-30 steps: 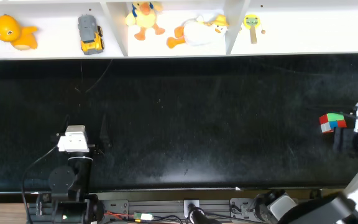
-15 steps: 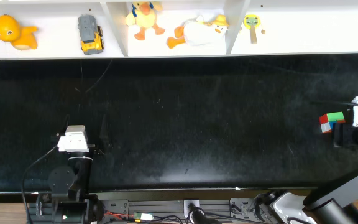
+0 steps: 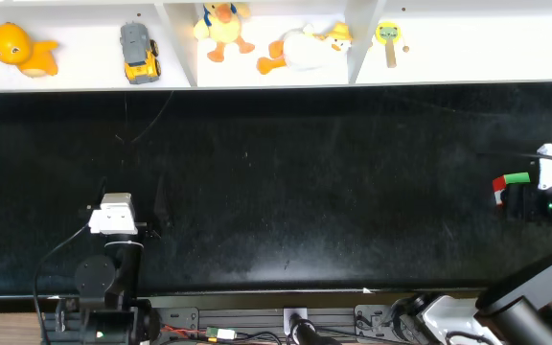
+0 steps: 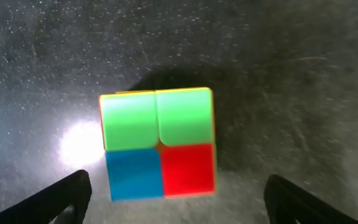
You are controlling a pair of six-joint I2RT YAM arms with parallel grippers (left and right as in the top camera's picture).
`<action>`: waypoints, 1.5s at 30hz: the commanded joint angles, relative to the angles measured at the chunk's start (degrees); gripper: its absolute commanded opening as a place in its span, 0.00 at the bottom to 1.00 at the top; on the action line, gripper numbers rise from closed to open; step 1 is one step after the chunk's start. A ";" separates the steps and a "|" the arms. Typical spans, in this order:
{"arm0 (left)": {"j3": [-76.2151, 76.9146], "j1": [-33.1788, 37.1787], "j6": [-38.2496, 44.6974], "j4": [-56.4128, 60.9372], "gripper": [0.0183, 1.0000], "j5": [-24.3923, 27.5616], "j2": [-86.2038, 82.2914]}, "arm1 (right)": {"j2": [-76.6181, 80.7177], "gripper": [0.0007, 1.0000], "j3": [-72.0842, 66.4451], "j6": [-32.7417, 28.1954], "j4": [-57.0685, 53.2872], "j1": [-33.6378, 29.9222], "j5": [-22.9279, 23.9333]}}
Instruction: Store Toys
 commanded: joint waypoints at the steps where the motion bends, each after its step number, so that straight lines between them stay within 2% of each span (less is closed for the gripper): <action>1: -0.13 0.33 1.09 -0.15 1.00 -0.26 -0.57 | 1.92 0.90 1.44 0.87 0.46 1.14 -1.44; 7: -0.13 0.33 1.09 -0.15 1.00 -0.26 -0.57 | 2.36 0.89 1.44 0.96 1.01 3.37 -2.32; 11: -0.13 0.33 1.09 -0.15 1.00 -0.26 -0.57 | 2.38 0.90 1.44 3.17 1.31 4.66 -2.29; 18: -0.13 0.33 1.09 -0.15 1.00 -0.26 -0.57 | 2.38 0.89 0.98 4.35 0.68 5.14 0.26; 29: -0.13 0.33 1.09 -0.15 1.00 -0.26 -0.57 | 2.38 0.82 -1.20 5.38 3.76 5.14 1.49; 31: -0.13 0.33 1.09 -0.15 1.00 -0.26 -0.57 | 2.38 0.79 -1.20 5.81 3.72 5.14 1.86; 33: -0.13 0.33 1.09 -0.15 1.00 -0.26 -0.57 | 2.38 0.70 -1.22 6.58 3.69 5.14 2.40; 36: -0.13 0.33 1.09 -0.15 1.00 -0.26 -0.57 | 2.38 0.67 -1.25 6.86 3.63 5.14 3.23; 40: -0.13 0.33 1.09 -0.15 1.00 -0.26 -0.57 | 2.38 0.52 -1.25 6.88 3.50 5.14 3.32; 45: -0.13 0.33 1.09 -0.15 1.00 -0.26 -0.57 | 2.36 0.42 -1.22 8.41 4.17 5.53 3.28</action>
